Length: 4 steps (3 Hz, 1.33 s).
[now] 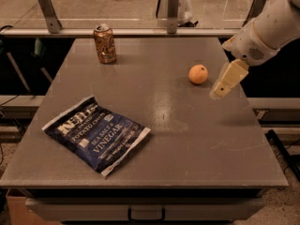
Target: Move orange near blue chip bag
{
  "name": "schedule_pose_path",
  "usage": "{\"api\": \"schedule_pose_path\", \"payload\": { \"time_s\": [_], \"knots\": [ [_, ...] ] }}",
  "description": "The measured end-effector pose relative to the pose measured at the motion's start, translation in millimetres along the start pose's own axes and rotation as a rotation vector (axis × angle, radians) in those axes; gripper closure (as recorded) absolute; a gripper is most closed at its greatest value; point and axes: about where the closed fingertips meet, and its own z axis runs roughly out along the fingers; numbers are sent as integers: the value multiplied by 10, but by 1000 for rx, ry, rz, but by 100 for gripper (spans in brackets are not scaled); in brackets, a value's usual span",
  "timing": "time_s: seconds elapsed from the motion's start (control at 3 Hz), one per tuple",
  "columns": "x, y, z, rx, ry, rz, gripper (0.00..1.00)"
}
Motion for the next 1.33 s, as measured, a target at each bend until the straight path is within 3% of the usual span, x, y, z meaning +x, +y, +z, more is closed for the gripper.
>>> {"api": "schedule_pose_path", "payload": {
  "time_s": [0.33,0.67,1.33],
  "knots": [
    [-51,-277,411,-32,-67,67,0],
    [-78,-412,693,-47,-116,107,0],
    [-80,-488,887,-50,-164,151,41]
  ]
}}
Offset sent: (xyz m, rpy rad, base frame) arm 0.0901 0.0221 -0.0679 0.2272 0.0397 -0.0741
